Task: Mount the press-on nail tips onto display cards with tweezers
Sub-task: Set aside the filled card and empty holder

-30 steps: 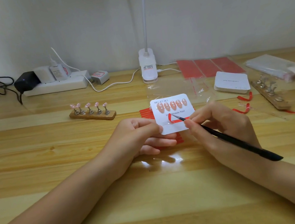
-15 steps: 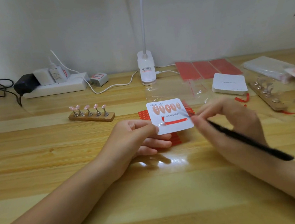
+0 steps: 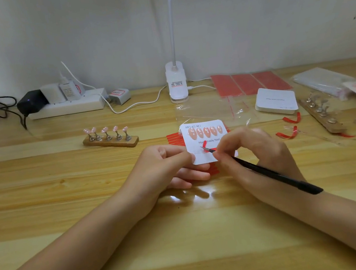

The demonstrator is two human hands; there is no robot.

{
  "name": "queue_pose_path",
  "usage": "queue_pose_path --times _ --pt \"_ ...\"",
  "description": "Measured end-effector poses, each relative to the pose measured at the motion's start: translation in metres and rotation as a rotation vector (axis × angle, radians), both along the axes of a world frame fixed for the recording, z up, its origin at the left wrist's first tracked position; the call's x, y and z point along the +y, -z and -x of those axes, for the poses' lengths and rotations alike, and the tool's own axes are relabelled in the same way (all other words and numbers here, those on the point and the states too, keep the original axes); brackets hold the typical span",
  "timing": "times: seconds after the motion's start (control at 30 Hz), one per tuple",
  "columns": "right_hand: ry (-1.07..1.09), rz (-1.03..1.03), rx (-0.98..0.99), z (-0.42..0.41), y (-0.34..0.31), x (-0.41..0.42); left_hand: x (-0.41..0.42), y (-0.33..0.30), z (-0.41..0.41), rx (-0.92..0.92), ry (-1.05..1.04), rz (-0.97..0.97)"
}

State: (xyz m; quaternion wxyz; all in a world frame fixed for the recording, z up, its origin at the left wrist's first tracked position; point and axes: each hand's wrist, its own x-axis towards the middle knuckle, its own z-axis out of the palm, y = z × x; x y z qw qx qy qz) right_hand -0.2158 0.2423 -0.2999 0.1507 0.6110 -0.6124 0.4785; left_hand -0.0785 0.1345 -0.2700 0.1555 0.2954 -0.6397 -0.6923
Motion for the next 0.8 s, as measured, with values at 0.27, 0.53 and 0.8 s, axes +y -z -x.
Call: queue_pose_path --times 0.27,0.53,0.8 --pt "0.176 0.166 -0.391 0.043 -0.02 0.008 -0.001 0.0 -0.003 0.008 -0.036 -0.016" --pt "0.271 -0.052 -0.527 0.082 -0.037 0.021 -0.001 -0.003 -0.002 -0.01 -0.027 -0.006" --pt "0.047 -0.167 -0.347 0.031 -0.025 0.012 0.0 -0.001 -0.001 -0.015 -0.009 0.041"
